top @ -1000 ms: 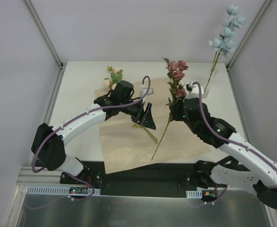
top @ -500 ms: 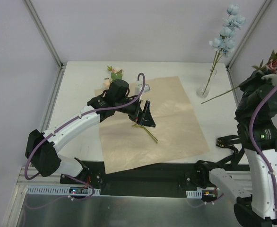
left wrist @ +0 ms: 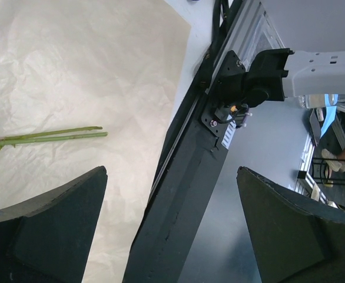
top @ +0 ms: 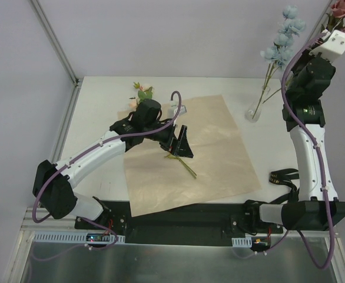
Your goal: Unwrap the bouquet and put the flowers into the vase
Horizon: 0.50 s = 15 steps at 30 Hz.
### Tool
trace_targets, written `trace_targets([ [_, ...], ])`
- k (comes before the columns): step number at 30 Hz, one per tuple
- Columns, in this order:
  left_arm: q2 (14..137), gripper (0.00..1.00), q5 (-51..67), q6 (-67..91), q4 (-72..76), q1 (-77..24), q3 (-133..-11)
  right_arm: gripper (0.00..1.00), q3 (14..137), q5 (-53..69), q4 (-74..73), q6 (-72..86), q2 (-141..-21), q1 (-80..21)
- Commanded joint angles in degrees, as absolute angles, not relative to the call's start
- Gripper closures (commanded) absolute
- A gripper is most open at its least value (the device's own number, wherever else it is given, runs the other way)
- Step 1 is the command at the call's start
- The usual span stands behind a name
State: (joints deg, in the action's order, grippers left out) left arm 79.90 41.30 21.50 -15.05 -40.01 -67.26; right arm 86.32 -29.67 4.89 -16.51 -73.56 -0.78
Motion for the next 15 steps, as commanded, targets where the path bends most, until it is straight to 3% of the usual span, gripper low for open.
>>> trace_targets([
  [1, 81.38, 0.09, 41.83, 20.57, -14.77, -39.29, -68.2, 0.99, 88.5, -26.37, 17.39, -19.07, -73.3, -0.17],
  [15, 80.51, 0.09, 41.13, 20.04, -14.77, -39.2, -68.03, 0.99, 88.25, -14.42, 27.5, -25.66, -79.1, -0.18],
])
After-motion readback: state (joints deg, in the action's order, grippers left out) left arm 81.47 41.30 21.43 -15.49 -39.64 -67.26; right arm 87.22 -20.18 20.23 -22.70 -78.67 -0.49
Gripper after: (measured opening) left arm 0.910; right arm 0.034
